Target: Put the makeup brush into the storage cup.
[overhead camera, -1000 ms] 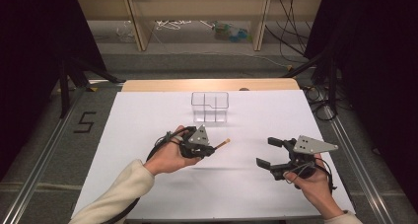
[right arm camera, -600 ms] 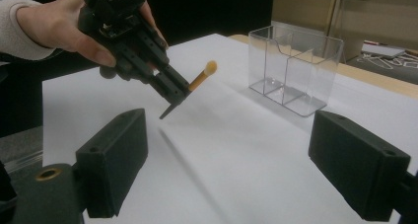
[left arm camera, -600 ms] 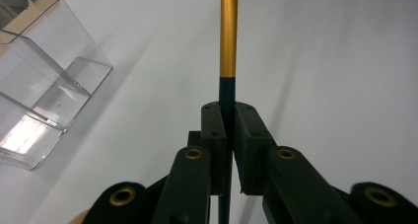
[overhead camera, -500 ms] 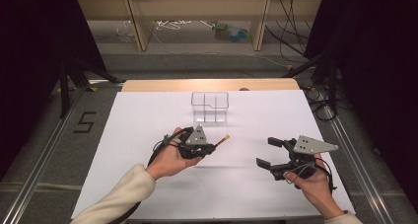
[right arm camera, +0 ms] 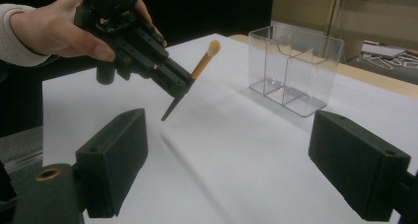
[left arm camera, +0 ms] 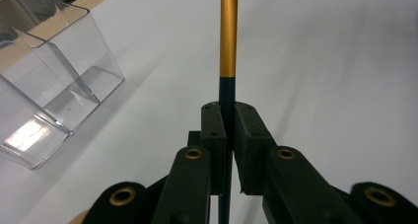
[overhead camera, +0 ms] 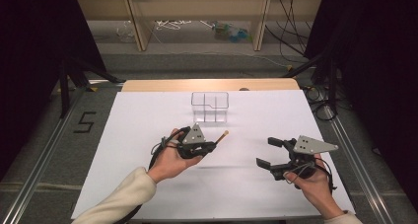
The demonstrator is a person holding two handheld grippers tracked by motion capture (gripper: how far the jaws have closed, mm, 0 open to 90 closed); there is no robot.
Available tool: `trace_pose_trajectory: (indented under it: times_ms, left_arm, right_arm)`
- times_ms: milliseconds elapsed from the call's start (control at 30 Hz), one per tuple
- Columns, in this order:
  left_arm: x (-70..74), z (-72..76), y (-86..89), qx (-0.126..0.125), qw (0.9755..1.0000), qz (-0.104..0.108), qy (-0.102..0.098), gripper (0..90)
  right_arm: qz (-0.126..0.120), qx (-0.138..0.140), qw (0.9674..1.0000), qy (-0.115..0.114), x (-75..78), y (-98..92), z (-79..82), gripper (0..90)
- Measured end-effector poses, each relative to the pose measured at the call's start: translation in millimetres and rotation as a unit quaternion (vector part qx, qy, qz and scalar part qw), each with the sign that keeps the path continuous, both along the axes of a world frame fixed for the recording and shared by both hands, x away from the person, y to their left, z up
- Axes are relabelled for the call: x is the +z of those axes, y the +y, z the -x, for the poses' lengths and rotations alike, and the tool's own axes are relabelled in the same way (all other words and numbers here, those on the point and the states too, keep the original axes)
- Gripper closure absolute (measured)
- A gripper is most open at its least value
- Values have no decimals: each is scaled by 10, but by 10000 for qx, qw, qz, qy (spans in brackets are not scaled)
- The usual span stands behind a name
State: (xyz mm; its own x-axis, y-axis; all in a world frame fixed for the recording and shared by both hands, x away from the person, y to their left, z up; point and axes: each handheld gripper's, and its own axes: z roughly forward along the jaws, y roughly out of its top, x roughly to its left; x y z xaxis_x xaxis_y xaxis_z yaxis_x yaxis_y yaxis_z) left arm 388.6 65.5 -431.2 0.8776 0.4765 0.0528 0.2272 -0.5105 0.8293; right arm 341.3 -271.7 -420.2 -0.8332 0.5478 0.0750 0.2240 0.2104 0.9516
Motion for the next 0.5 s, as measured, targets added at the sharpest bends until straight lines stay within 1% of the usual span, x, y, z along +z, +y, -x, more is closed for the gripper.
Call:
trace_pose_trajectory:
  times_ms: [33,67,100,167,200,233,267,333,367,400,433,467,500]
  left_arm:
    - [2,4,-1,19,10000,56,-7,833]
    - [3,10,-10,58,9999,156,35,833]
    - [7,17,-12,101,9997,206,8,833]
    - [7,22,-14,125,9996,247,-17,833]
    - [9,25,-10,126,9996,232,-18,833]
    - [2,26,-12,117,9996,270,-23,833]
    - [-3,31,-13,139,9994,317,-17,833]
    - [-10,37,-11,146,9993,336,13,833]
    - [-11,40,-8,160,9992,353,-23,833]
    - [-16,45,-9,181,9991,381,-18,833]
    - [-17,42,-7,160,9992,376,-47,833]
    - [-19,40,-4,149,9989,436,-21,833]
    - [-25,48,-9,228,9984,519,-18,833]
  right_arm:
    - [21,-4,10000,5,2,-4,3,160]
    - [17,3,10000,18,2,-3,3,160]
    - [28,-7,10000,5,2,-4,1,160]
    - [19,-3,10000,16,3,-2,3,160]
    - [22,-7,10000,16,3,-3,4,160]
    - [13,-4,10000,19,3,-1,3,161]
    - [13,-21,10000,4,1,0,2,161]
    - [22,-24,10000,5,2,0,3,162]
    - [21,-32,10000,-8,2,1,3,162]
    - [20,-33,10000,10,3,2,6,162]
    - [19,-36,10000,77,5,4,14,162]
    - [16,-38,10000,76,6,4,14,162]
    - [12,-24,10000,86,5,7,14,162]
